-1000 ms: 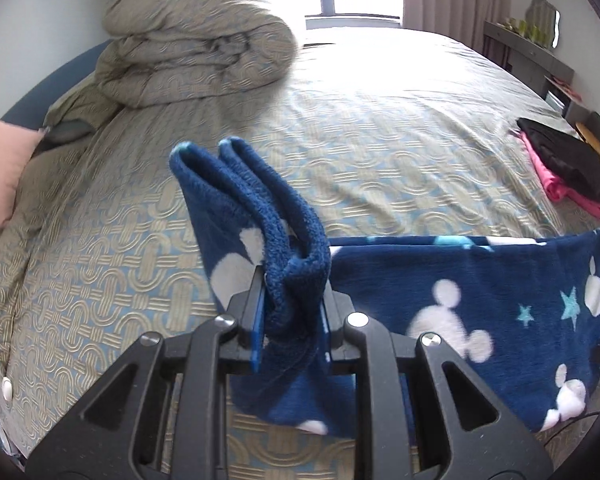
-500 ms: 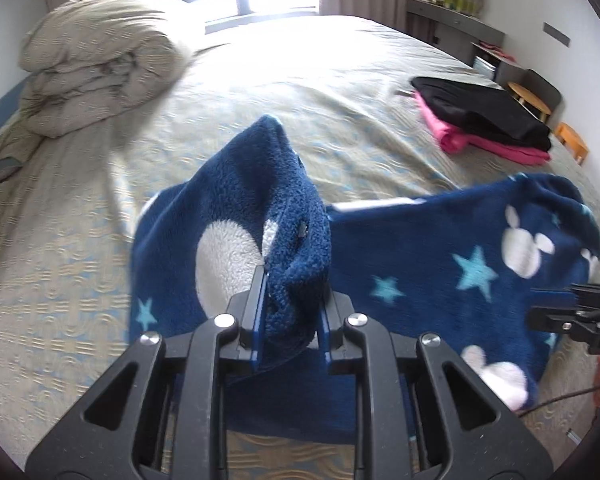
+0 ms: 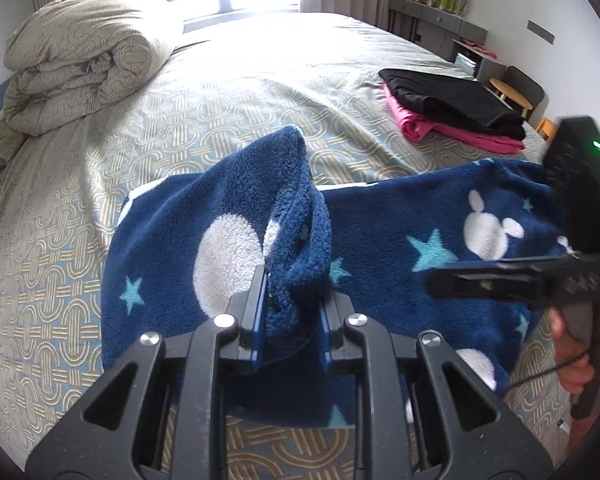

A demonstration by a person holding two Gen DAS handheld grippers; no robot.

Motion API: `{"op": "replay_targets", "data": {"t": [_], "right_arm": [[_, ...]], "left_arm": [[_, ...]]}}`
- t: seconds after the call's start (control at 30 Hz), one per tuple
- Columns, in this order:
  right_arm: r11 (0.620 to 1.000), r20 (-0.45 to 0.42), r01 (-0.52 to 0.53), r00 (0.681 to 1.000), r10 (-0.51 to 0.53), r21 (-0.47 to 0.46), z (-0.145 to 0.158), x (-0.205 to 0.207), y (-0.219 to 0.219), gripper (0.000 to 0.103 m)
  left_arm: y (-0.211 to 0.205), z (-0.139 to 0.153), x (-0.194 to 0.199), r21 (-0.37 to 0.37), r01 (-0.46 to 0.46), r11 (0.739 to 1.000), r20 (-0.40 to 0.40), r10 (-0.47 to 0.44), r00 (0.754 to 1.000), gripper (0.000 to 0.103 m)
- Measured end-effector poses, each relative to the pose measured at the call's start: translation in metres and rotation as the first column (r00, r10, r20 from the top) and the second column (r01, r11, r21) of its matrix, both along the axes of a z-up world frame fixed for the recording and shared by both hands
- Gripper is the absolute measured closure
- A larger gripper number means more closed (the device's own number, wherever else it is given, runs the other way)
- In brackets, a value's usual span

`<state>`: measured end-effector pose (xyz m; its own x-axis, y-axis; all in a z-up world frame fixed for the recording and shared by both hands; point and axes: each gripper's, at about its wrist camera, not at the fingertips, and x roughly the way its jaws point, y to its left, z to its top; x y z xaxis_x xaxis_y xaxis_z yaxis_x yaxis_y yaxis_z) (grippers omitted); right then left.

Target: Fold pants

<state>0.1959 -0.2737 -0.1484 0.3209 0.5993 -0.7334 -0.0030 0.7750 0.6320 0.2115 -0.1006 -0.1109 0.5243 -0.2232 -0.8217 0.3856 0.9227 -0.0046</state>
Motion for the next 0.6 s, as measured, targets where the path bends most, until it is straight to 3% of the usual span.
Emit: {"op": "replay_targets", "data": {"t": [0.13,0.3,0.4,0.6], "right_arm": [[0.992,-0.026,-0.005,1.000,0.008,0.123,-0.003,0.013,0.006,0.044],[0.982,-0.043,0.003,0.999,0.005,0.191,-0.002,0.030,0.016,0.036],[0.963,-0.098,0.025,0.995,0.001,0.267,-0.010,0.040,0.020,0.030],[0.965,-0.187,0.041,0.982,0.008,0.259,-0.028,0.059,0.036,0.029]], "left_arm": [[-0.006,0.001,-0.008,-0.019,0.037,0.999,-0.014,-0.037,0.999,0.080],[-0.014,-0.008,-0.011,-0.007,0.059,0.998,-0.026,-0.059,0.998,0.080],[-0.016,-0.012,-0.013,-0.017,0.070,0.997,-0.038,-0.071,0.997,0.080],[-0.023,-0.011,-0.023,-0.027,0.117,0.993,-0.031,-0.117,0.993,0.080]]}}
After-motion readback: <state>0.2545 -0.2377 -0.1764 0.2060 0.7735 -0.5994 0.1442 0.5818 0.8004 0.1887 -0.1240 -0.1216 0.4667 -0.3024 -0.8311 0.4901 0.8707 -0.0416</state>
